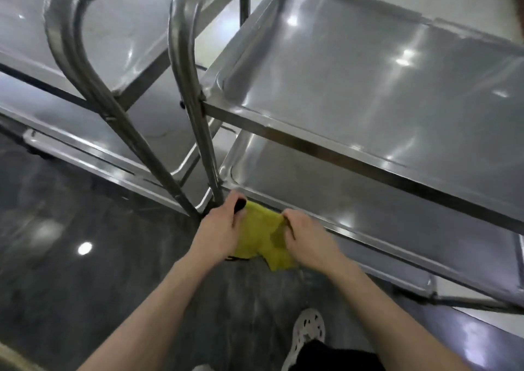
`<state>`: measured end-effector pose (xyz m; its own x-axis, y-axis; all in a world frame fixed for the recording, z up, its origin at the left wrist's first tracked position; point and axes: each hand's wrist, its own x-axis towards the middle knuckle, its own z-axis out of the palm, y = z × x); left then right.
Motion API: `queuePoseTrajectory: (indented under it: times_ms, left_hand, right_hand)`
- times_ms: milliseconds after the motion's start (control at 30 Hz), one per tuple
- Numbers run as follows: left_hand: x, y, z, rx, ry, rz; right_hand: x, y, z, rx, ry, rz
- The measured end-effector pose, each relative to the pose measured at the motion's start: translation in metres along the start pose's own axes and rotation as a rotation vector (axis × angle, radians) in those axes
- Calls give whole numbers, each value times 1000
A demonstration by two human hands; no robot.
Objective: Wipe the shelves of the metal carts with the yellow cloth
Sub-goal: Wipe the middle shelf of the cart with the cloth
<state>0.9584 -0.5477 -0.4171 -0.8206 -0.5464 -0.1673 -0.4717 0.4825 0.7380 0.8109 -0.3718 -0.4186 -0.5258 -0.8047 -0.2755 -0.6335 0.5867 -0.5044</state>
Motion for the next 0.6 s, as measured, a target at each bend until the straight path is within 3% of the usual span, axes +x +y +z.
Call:
queuePoseTrajectory:
  times_ms: [133,233,367,467,533,600]
  left_hand:
    - [106,-11,25,-72,173,95]
    - [131,-43,46,8,361,219]
    - [103,-106,64,-18,641,396]
    - [103,-132,60,-160,817,405]
    - [110,-130,51,-270,852,377]
    - [119,-116,37,-365,786,378]
  right_hand:
    - [88,38,0,-61,260,68]
    - [135,63,29,-330,216,73]
    - [150,62,80,-358,260,22]
    - [159,56,89,-338,298,23]
    - [166,53,85,-354,268,-31]
    - [167,48,76,-383,191,-52]
